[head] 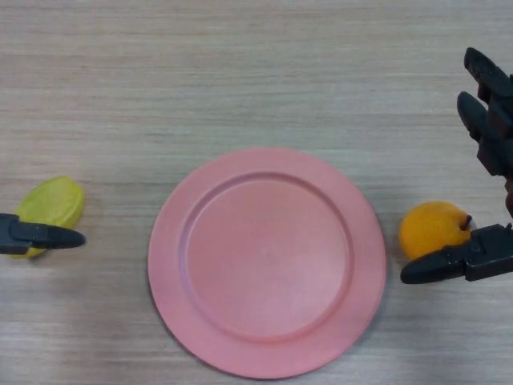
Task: Pick up the yellow starfruit and place it on the plate
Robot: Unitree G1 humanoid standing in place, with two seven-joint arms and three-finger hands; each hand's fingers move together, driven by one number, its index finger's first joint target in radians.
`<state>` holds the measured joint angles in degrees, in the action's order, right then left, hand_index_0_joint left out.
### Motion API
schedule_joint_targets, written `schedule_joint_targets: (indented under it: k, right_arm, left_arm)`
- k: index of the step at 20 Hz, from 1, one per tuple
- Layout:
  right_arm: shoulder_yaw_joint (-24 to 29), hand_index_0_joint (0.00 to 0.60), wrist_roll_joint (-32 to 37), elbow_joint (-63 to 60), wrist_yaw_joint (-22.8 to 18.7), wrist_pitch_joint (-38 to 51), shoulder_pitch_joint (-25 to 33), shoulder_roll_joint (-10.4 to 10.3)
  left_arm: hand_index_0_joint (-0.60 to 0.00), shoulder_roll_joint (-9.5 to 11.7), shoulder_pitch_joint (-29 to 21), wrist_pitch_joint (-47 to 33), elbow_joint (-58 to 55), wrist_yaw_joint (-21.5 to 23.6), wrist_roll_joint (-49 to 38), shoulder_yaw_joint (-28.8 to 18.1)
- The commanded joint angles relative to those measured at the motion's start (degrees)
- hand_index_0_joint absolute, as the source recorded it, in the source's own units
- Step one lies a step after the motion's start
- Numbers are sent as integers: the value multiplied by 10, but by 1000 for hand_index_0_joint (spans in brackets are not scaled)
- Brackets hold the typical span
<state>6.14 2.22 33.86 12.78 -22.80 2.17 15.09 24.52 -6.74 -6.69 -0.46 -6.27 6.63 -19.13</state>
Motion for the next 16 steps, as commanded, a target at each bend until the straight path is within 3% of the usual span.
schedule_joint_targets:
  k: [1,3,7,11,14,16]
  right_arm:
    - [25,0,39,29,-8,67,15,7]
    - [25,0,37,30,-7,73,11,8]
    - [24,0,42,40,-11,63,4,5]
    - [32,0,49,52,-8,47,3,6]
    - [33,0,48,52,-5,46,4,8]
    - [39,0,57,58,-2,40,0,7]
  left_arm:
    - [0,47,-22,-81,4,45,42,-39]
    - [0,55,-31,-79,39,59,83,-25]
    - [0,52,-32,-69,82,59,115,-4]
    - [0,51,-33,-79,128,86,157,14]
    - [-400,51,-35,-84,144,98,165,20]
    - [-600,58,-38,-103,175,129,216,35]
